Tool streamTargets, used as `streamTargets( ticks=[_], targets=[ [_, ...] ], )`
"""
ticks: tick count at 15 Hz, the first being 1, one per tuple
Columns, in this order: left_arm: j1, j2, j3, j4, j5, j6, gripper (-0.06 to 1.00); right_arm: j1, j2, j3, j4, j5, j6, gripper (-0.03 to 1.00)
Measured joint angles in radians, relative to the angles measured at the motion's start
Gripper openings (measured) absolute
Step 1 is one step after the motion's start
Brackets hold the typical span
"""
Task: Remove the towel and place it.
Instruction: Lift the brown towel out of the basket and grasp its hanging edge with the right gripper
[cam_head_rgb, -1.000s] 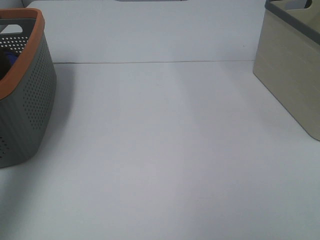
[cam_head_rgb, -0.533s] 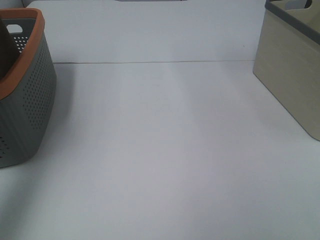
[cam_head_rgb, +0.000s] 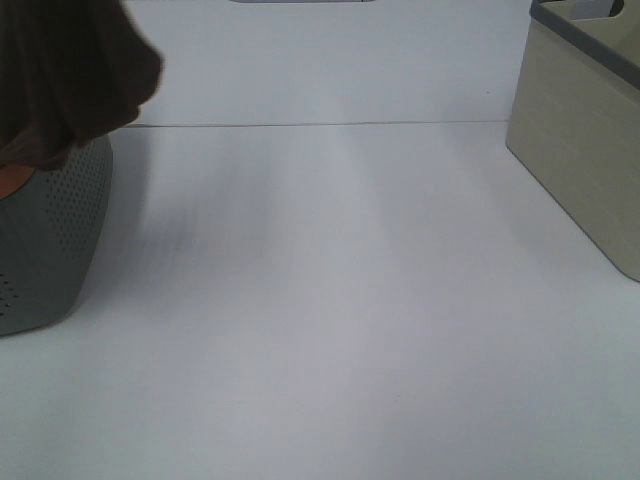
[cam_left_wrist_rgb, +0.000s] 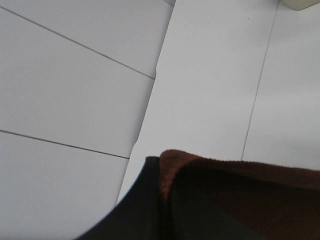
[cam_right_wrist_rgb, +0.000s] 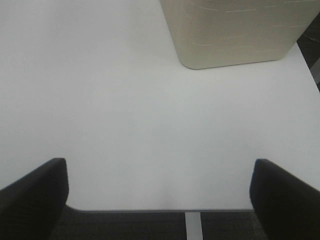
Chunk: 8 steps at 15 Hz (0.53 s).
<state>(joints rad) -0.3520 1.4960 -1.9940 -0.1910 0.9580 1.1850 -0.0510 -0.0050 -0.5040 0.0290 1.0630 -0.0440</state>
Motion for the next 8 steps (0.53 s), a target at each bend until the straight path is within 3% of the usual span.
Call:
streamTargets(
  ticks=[1, 4, 6, 8],
  targets=[
    [-0.081, 0.037, -0.024, 0.04, 0.0, -0.008, 0.0, 0.0, 0.0, 0.0, 0.0, 0.0, 0.0, 0.87],
    [-0.212, 0.107, -0.027, 0.1, -0.023, -0.011, 0.0, 0.0, 0.0, 0.0, 0.0, 0.0, 0.0, 0.87],
    [-0.263, 0.142, -0.027, 0.104, -0.032, -0.011, 0.0, 0.0, 0.018, 0.0, 0.014, 0.0, -0.01, 0.86],
    [-0.316, 0.187, -0.027, 0.106, -0.083, -0.011, 0.0, 0.0, 0.098, -0.005, 0.09, -0.015, -0.085, 0.86]
  ],
)
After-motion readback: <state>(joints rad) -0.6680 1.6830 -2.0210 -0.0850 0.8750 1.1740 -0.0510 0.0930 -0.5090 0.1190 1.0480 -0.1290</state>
